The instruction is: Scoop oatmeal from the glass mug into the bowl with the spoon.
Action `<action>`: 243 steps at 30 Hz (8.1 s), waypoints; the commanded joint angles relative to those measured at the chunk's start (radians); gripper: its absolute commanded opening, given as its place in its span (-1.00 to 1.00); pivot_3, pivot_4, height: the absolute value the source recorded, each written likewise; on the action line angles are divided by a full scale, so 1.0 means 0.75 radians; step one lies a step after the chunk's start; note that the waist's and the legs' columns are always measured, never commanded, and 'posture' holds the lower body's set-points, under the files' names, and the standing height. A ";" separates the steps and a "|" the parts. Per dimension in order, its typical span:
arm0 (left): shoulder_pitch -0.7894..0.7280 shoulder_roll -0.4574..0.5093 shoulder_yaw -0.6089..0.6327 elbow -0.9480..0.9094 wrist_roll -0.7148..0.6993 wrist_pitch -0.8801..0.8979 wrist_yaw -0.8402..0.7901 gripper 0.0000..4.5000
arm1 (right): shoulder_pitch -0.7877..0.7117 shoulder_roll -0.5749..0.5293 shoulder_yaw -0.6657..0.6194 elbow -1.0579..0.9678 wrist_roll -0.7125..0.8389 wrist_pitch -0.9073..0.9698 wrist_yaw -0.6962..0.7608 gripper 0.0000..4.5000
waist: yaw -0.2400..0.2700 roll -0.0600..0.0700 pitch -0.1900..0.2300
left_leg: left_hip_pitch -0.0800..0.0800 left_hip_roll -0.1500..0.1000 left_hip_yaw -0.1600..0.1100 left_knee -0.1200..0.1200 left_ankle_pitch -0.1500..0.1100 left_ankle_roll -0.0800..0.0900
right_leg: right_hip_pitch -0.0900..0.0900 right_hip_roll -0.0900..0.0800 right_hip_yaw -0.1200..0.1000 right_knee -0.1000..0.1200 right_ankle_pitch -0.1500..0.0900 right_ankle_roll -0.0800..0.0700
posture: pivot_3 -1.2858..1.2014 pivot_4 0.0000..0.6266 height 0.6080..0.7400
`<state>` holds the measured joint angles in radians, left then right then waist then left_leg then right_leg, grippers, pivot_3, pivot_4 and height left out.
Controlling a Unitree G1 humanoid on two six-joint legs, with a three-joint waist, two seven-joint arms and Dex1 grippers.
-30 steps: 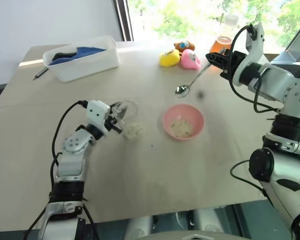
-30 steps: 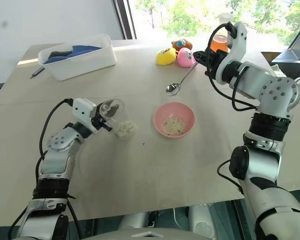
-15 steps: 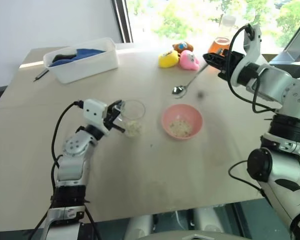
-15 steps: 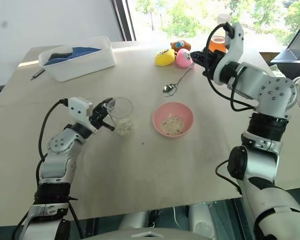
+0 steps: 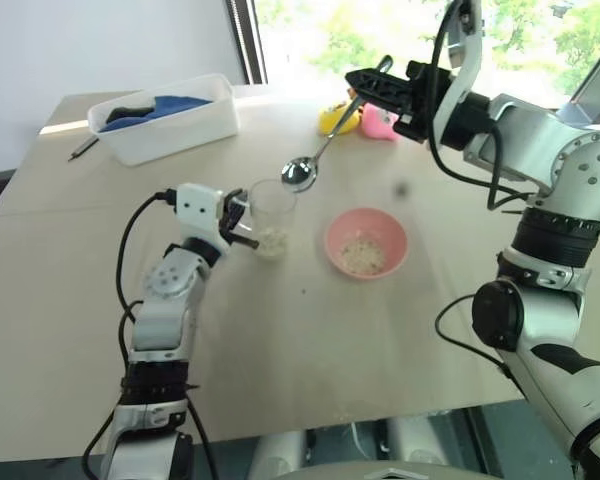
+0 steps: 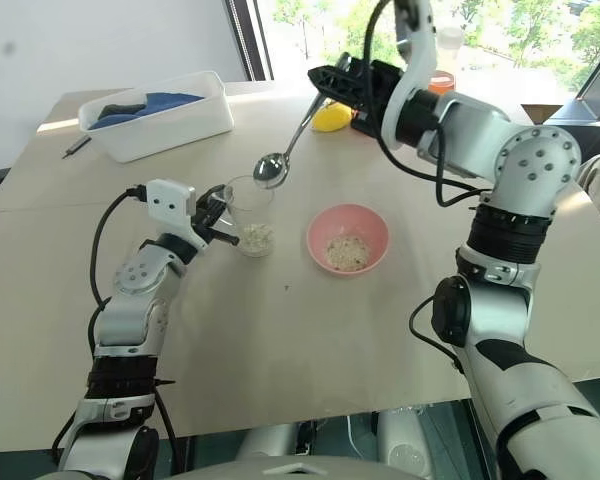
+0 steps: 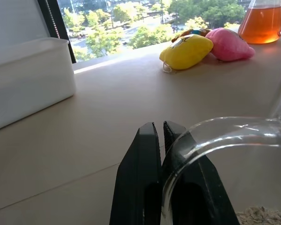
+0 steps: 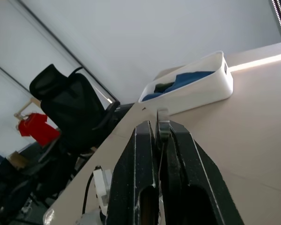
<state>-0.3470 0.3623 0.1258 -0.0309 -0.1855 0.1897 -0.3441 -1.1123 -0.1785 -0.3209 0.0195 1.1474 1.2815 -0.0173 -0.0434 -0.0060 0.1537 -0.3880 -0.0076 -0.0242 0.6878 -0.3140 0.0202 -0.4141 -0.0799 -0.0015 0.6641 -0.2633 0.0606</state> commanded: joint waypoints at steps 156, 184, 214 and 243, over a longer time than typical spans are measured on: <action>0.015 -0.034 0.025 0.076 0.026 -0.179 -0.030 -0.98 | -0.056 -0.088 -0.015 -0.175 -0.219 -0.068 0.153 -1.00 | 0.006 0.000 0.000 | -0.003 -0.001 -0.006 0.000 0.001 -0.001 | -0.001 -0.002 -0.004 -0.002 0.000 0.000 | 0.03 -0.52 1.00; 0.088 -0.114 -0.028 0.053 0.038 -0.233 -0.027 -1.00 | 0.092 0.173 0.277 -0.013 -0.468 -0.263 0.200 0.04 | 0.001 0.000 0.000 | -0.003 -0.004 -0.006 0.001 0.001 -0.001 | -0.001 -0.002 -0.004 -0.001 0.000 0.000 | 0.03 -0.52 1.00; 0.225 -0.007 0.015 -0.073 0.009 -0.203 -0.060 0.03 | 0.075 -0.004 0.085 0.002 -0.465 -0.266 0.239 0.22 | -0.001 0.000 0.000 | -0.002 -0.003 -0.006 0.001 0.001 -0.001 | -0.001 -0.002 -0.003 -0.001 0.000 0.000 | 0.03 -0.52 1.00; 1.150 -0.002 0.068 -0.777 -0.169 0.003 -0.144 0.99 | 1.378 -0.642 0.189 -0.089 -0.829 -1.188 1.268 1.00 | 0.039 0.001 0.001 | 0.010 0.004 -0.001 -0.001 -0.004 0.007 | 0.009 -0.001 0.002 -0.003 0.000 0.000 | 0.03 -0.52 1.00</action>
<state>0.4838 0.3586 0.1557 -0.5590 -0.3018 0.2108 -0.4503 -0.1169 -0.6456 -0.1540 0.0161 0.4977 0.4192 0.8722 -0.0140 -0.0051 0.1545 -0.3797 -0.0044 -0.0254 0.6870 -0.3170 0.0257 -0.4058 -0.0805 -0.0009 0.6619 -0.2634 0.0606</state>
